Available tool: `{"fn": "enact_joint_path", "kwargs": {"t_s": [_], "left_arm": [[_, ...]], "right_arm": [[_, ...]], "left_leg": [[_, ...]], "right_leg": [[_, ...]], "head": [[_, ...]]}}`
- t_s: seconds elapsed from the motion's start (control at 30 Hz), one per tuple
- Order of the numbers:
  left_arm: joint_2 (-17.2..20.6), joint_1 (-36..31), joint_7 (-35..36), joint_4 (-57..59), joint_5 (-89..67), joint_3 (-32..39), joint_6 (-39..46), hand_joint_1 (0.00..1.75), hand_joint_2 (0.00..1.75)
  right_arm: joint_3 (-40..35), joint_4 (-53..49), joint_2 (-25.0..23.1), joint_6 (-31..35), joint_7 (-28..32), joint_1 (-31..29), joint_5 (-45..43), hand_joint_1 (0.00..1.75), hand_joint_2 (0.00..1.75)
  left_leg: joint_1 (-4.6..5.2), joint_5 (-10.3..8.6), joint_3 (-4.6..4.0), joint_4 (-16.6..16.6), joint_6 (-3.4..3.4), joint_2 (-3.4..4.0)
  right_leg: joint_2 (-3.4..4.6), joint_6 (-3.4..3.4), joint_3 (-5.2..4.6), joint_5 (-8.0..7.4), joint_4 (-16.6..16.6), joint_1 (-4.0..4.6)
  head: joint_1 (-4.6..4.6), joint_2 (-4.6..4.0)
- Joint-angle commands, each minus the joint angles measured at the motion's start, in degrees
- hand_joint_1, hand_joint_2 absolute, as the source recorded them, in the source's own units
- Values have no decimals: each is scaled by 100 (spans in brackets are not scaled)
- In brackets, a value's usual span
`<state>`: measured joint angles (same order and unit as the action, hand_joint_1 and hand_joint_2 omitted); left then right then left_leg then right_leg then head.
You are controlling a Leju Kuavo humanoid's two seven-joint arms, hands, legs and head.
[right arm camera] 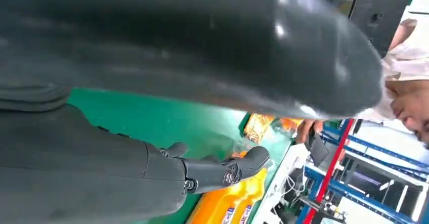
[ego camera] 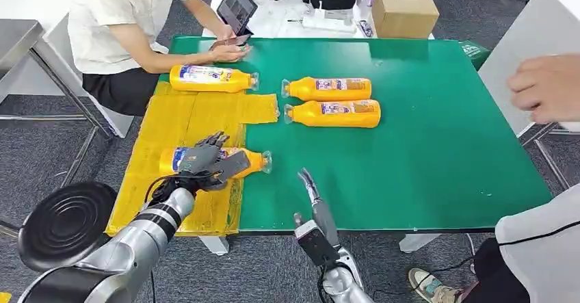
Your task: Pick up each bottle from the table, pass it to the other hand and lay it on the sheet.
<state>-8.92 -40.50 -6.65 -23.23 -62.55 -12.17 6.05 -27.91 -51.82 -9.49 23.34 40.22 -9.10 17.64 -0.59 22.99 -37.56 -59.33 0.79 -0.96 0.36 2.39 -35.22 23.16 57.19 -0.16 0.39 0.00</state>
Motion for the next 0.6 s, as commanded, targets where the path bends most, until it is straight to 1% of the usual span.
{"fn": "enact_joint_path", "kwargs": {"t_s": [0.03,0.13,0.23,0.3,0.33,0.37,0.4,0.43,0.5,0.53,0.6], "left_arm": [[9,0,0,354,-124,-391,-118,0,175],[-33,67,-15,127,-230,-642,-12,0,175],[-42,295,-354,-400,26,-863,-162,0,175],[71,531,-695,-982,521,-1065,-467,0,175],[124,623,-837,-1234,717,-1129,-529,0,175],[216,742,-918,-1597,890,-1286,-498,0,175],[283,957,-994,-2155,1184,-1389,-187,0,175],[272,1070,-1067,-2411,1314,-1360,32,0,175],[320,1645,-1390,-3484,1681,-1563,1065,0,175],[315,1780,-1503,-3673,1827,-1576,1208,0,175],[304,2302,-1787,-4246,2779,-1510,1210,0,175]], "right_arm": [[-112,373,97,59,-22,-176,-55,0,0],[-113,346,122,107,-22,-146,-89,0,0],[-108,270,156,164,-22,-63,-102,0,0],[-112,234,188,186,-22,-8,-131,0,0],[-117,230,203,210,-22,8,-141,0,0],[-132,221,220,208,-22,23,-149,0,0],[-152,210,239,240,-22,45,-157,0,0],[-154,206,241,252,-22,50,-164,0,0],[-243,29,279,338,-22,96,-211,0,0],[-263,-12,284,371,-22,101,-224,0,0],[-327,-195,369,619,-22,152,-276,0,0]], "left_leg": [[6,3,30,14,0,21],[4,-1,19,9,1,8],[5,0,27,13,2,9],[3,-2,17,7,3,5],[6,2,28,13,3,9],[5,0,18,8,3,9],[5,4,27,11,3,18],[3,0,15,8,3,14],[5,3,16,8,2,17],[8,8,23,12,2,25],[6,7,5,8,2,30]], "right_leg": [[8,-4,22,0,-11,-4],[0,-3,15,1,-8,-2],[-3,-3,23,3,-11,-3],[-1,-1,14,2,-6,-2],[-2,-2,24,5,-11,-4],[1,-1,14,3,-6,-3],[7,-3,21,4,-9,-3],[6,-2,12,1,-7,-2],[7,-3,12,3,-6,-3],[13,-4,15,6,-8,-5],[16,-2,-2,3,-5,-4]], "head": [[0,0],[0,0],[0,0],[2,0],[0,0],[0,0],[2,0],[2,0],[2,0],[0,0],[2,0]]}}
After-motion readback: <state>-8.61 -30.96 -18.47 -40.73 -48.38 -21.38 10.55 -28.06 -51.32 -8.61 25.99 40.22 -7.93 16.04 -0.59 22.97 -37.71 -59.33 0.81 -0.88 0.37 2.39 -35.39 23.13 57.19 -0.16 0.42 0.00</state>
